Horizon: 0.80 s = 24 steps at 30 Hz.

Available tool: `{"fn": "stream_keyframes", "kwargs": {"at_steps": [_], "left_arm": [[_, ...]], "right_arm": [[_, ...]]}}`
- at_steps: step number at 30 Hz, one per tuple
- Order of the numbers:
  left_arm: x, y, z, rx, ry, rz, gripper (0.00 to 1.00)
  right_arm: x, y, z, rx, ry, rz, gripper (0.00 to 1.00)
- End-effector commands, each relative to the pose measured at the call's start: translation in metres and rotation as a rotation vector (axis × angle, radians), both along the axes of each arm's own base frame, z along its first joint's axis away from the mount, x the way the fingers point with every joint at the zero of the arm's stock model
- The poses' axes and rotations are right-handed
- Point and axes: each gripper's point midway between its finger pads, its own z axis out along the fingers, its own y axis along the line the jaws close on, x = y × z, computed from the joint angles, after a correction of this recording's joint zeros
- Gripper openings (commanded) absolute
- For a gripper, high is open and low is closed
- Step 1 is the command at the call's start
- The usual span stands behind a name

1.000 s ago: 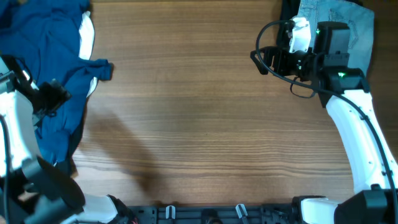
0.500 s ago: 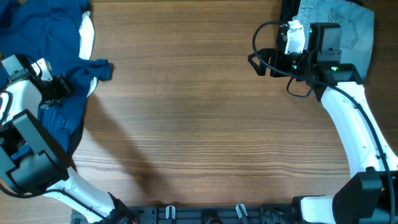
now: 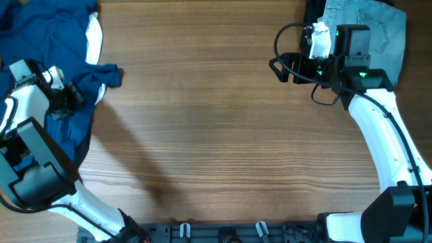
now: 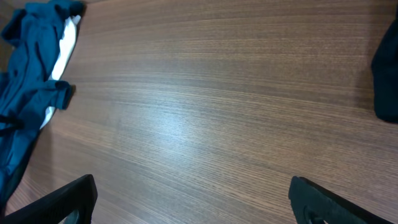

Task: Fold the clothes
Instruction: 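Reach the left gripper into the teal shirt and grasp its edge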

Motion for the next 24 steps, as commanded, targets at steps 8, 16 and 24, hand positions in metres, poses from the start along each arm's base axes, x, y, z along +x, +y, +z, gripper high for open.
{"fn": "stream_keyframes", "kwargs": {"at_steps": [8, 16, 24], "left_arm": [[0.004, -0.059, 0.04, -0.089, -0.027, -0.073, 0.67], [0.024, -0.079, 0.03, 0.043, -0.036, -0.217, 1.0], [0.025, -0.03, 0.012, 0.308, 0.047, -0.191, 1.0]], "right_arm": [[-0.004, 0.006, 0.0, 0.028, 0.038, 0.008, 0.99], [-0.008, 0.013, -0.002, 0.023, 0.05, 0.03, 0.99], [-0.009, 0.013, -0.003, 0.023, 0.054, 0.03, 1.0]]}}
